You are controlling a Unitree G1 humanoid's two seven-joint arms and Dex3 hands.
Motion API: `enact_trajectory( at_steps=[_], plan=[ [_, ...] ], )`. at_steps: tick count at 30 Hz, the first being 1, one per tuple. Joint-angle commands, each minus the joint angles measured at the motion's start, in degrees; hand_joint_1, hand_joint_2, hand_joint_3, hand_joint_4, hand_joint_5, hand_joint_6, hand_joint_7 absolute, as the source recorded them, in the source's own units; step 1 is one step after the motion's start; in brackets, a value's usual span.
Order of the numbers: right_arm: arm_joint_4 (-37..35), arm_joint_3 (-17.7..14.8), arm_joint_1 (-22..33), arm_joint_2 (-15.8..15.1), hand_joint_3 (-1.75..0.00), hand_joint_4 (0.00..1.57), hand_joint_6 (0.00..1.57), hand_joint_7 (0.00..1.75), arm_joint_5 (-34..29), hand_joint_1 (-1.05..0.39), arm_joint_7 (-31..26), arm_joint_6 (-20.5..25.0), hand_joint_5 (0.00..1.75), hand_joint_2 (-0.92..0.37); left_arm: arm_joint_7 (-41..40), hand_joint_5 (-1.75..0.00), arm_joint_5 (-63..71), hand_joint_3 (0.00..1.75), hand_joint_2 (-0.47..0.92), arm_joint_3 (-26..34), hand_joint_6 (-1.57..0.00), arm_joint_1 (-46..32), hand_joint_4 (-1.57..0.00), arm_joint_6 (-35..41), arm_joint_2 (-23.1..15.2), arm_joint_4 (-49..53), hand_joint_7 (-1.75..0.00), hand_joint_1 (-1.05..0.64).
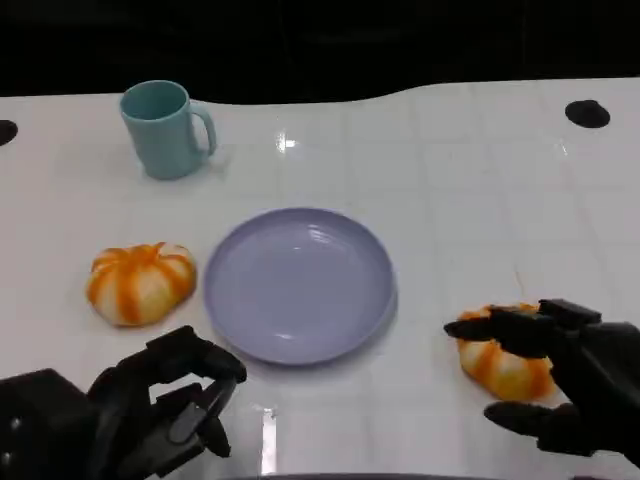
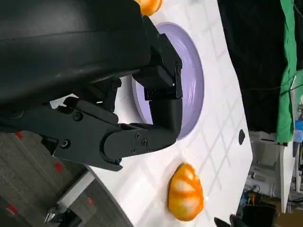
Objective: Grasp the bread from the table and place it into the plate.
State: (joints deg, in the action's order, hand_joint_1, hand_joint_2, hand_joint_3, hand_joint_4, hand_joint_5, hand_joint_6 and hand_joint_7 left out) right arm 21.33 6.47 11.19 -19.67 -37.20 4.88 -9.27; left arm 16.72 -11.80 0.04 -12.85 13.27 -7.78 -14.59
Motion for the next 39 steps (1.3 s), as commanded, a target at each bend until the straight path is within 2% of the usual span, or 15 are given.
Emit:
enact_trajectory(
  at_steps=[1, 6, 15, 21, 33, 39],
  plan=[
    [4.12, -0.36, -0.14, -3.91, -0.03, 0.26, 0.5, 0.15, -8.76, -0.42, 2.15, 2.04, 0.58, -0.77, 0.07, -1.75, 0.04, 0.51, 0.92, 0.61, -0.64, -0.57, -0.7, -0.91, -0.69, -0.19, -1.37, -0.38],
    [6.02, 0.55, -0.54, -3.65, 0.0, 0.19, 0.45, 0.08, -14.67, -0.45, 3.86, 4.87, 0.54, -0.74, -0.13, -1.75, 0.22, 0.51, 0.91, 0.48, -0.64, -0.29, -0.7, -1.03, -0.58, 0.18, -1.39, -0.41],
    [4.08, 3.19, -3.93, -3.13, 0.0, 0.17, 0.45, 0.05, -18.84, -0.44, 6.4, 7.85, 0.56, -0.74, -0.27, -1.75, 0.17, 0.5, 0.91, 0.32, -0.64, -0.37, -0.7, -0.34, -0.54, -0.25, -1.39, -0.41],
    [-1.33, 5.96, -7.56, -3.3, -0.01, 0.15, 0.44, 0.03, -21.8, -0.49, 7.27, 9.32, 0.53, -0.77, -0.57, -1.75, -0.29, 0.5, 0.91, 0.53, -0.65, -1.12, -0.7, 0.42, -0.32, -1.83, -1.38, -0.42],
    [-16.59, 10.44, -15.11, -3.12, -0.02, 0.19, 0.44, 0.01, -22.01, -0.55, 4.88, 11.53, 0.46, -0.87, -1.26, -1.75, 0.27, 0.5, 0.91, 0.17, -0.65, -1.05, -0.7, 2.33, -0.29, -3.6, -1.37, -0.41],
    [-22.48, 12.44, -18.27, -2.6, -0.01, 0.23, 0.42, 0.0, -21.53, -0.56, 4.12, 13.01, 0.34, -0.92, -1.05, -1.75, 0.11, 0.5, 0.91, -0.12, -0.65, -1.08, -0.71, 2.2, -0.22, -3.71, -1.38, -0.41]
  ],
)
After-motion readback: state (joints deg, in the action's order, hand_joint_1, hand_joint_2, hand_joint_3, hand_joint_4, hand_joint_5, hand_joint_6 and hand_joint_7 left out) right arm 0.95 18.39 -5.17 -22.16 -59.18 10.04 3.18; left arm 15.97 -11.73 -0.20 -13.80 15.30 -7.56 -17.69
